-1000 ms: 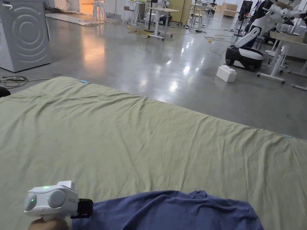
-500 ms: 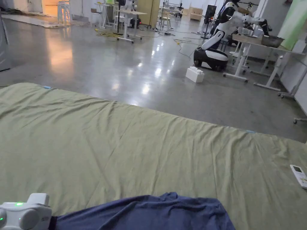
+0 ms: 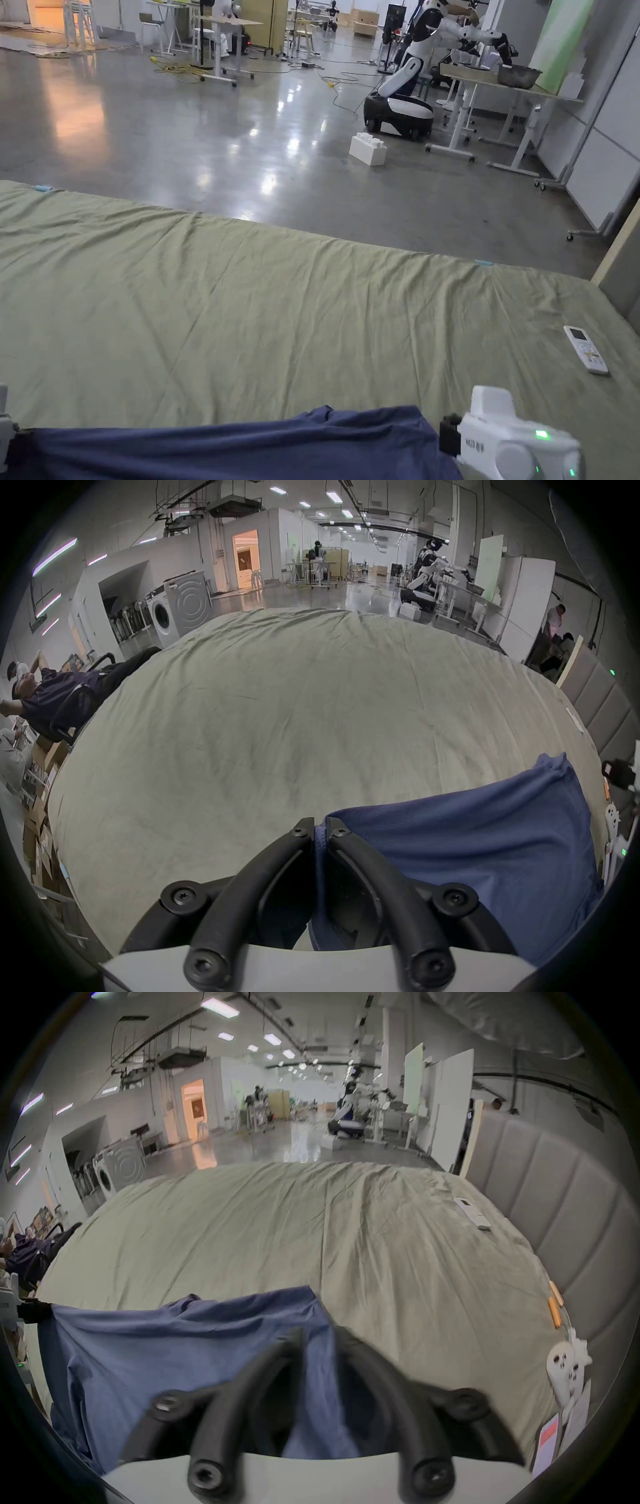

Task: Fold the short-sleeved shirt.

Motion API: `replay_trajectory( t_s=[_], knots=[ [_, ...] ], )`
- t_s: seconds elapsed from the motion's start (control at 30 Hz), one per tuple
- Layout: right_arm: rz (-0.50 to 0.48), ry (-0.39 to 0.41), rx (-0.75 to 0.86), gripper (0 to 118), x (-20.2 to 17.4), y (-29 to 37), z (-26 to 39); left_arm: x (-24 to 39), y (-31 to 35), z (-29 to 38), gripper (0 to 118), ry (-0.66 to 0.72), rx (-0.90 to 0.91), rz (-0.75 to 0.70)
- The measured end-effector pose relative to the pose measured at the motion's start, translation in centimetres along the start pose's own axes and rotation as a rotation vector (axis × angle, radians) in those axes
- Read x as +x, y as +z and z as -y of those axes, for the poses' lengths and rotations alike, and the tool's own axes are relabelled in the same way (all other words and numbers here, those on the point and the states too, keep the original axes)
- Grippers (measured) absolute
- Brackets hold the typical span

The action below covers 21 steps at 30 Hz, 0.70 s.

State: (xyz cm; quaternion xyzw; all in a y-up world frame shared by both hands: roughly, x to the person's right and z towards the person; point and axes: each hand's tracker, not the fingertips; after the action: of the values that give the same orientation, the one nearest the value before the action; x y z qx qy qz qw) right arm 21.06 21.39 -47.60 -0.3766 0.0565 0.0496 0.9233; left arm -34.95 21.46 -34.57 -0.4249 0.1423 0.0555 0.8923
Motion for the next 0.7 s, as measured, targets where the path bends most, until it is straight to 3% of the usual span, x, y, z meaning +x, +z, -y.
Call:
replay_trajectory(
  t_s=[0.03, 0.13, 0.23, 0.33, 0.5, 0.63, 0.7],
  knots=[
    [0.009, 0.022, -0.025, 60, -0.2, -1.3, -1.0, 0.3, -0.2, 0.1, 6, -0.006, 0.001, 0.000],
    [-0.025, 0.043, -0.061, 62, 0.0, -4.6, -3.2, 0.5, -0.4, 0.0, 6, -0.027, 0.005, 0.003],
    [-0.035, 0.041, -0.127, 72, -0.1, -7.7, -4.4, 0.8, -0.8, 0.1, 6, -0.020, 0.008, 0.006],
    [-0.044, 0.117, -0.196, 74, -0.8, -10.7, -4.8, 1.1, -0.8, 0.1, 6, -0.010, 0.010, 0.009],
    [-0.063, 0.116, -0.313, 74, -1.3, -14.7, -3.7, 1.3, -1.2, 0.4, 6, -0.013, 0.003, 0.010],
    [-0.049, 0.107, -0.317, 68, -1.9, -15.4, -3.1, 1.4, -1.7, 0.6, 6, -0.018, -0.008, 0.010],
    [-0.035, 0.084, -0.307, 48, -2.0, -14.9, -3.0, 1.6, -1.8, 0.7, 6, -0.024, -0.011, 0.009]
  ],
)
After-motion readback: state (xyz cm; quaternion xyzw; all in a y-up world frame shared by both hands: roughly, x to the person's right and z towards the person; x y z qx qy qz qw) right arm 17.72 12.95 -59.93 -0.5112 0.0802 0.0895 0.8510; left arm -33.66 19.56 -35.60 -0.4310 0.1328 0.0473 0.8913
